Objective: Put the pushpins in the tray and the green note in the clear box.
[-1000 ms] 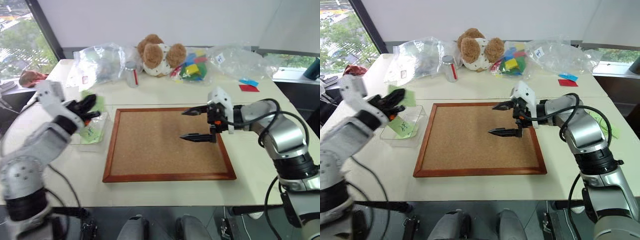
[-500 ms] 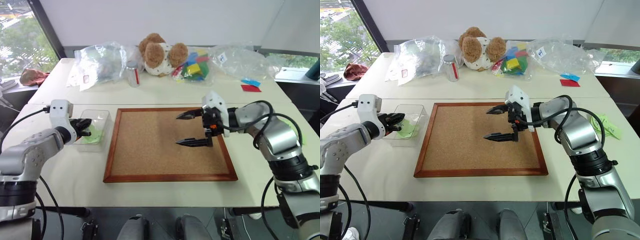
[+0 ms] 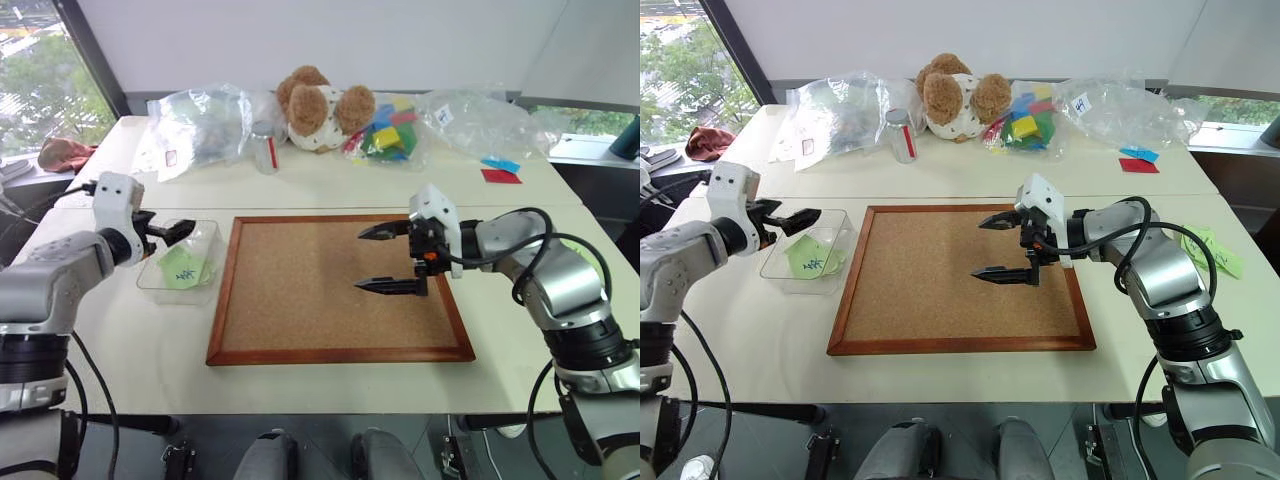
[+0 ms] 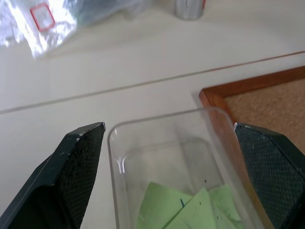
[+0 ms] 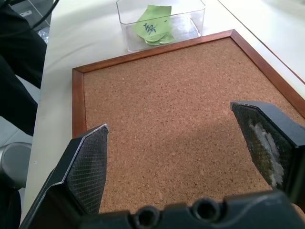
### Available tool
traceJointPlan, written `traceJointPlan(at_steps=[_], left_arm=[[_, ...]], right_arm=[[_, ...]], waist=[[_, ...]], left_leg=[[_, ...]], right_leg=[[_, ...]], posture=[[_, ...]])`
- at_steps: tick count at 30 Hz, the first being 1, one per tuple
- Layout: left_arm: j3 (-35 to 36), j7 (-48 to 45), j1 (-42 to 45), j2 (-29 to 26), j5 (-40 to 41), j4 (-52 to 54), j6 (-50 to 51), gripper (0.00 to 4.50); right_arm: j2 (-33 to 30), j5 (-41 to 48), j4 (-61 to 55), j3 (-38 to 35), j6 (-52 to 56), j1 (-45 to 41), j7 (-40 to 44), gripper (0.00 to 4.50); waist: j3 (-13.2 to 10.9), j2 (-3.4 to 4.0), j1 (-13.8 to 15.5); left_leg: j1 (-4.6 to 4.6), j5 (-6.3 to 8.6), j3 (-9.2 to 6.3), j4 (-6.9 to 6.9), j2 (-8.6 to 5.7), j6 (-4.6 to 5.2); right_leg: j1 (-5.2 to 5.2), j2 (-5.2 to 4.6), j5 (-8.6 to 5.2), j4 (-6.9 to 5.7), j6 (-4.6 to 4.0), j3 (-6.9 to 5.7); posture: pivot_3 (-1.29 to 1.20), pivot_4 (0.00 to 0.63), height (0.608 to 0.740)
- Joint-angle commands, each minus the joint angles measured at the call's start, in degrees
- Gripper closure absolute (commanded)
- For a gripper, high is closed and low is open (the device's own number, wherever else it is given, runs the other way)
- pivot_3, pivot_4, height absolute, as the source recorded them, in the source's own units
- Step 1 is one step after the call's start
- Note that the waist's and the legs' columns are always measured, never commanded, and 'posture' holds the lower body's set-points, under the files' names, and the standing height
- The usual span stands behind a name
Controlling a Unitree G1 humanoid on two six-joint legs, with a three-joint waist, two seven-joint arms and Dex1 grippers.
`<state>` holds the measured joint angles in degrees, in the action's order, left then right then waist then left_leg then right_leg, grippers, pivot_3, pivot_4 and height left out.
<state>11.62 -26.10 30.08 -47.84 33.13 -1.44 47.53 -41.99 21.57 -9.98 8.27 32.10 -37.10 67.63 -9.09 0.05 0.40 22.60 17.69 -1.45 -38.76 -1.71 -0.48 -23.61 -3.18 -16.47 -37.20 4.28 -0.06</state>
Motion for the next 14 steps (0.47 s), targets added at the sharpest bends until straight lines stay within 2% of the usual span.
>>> traceJointPlan(at_steps=[1,7,14], left_arm=[[3.81,-4.21,1.61,-1.55,5.1,6.5,4.02,0.04],[5.27,-11.85,-2.07,-1.63,14.43,17.3,9.86,0.04],[3.45,-21.77,-13.34,-2.54,17.07,26.16,7.1,0.04]], right_arm=[[-1.93,0.52,-0.71,-2.39,-0.28,-0.52,0.15,0.0],[-5.67,1.05,-0.84,-4.58,0.74,2.54,0.4,0.0],[-7.35,1.35,-2.33,-6.69,2.01,6.64,-1.3,0.0]], waist=[[0.0,0.0,0.0],[0.0,0.0,0.18],[-0.01,0.01,-0.55]], left_leg=[[0.01,0.0,0.0,0.0,0.0,0.01],[0.03,0.04,0.0,-0.02,0.0,0.06],[-0.01,0.06,0.01,-0.01,0.01,0.11]], right_leg=[[0.0,0.0,0.0,0.0,0.0,0.0],[0.03,-0.02,0.0,0.01,0.0,0.0],[0.04,-0.03,0.0,0.0,-0.01,0.0]], posture=[[0.0,0.15,0.74],[0.0,0.15,0.74],[0.0,0.15,0.74]])
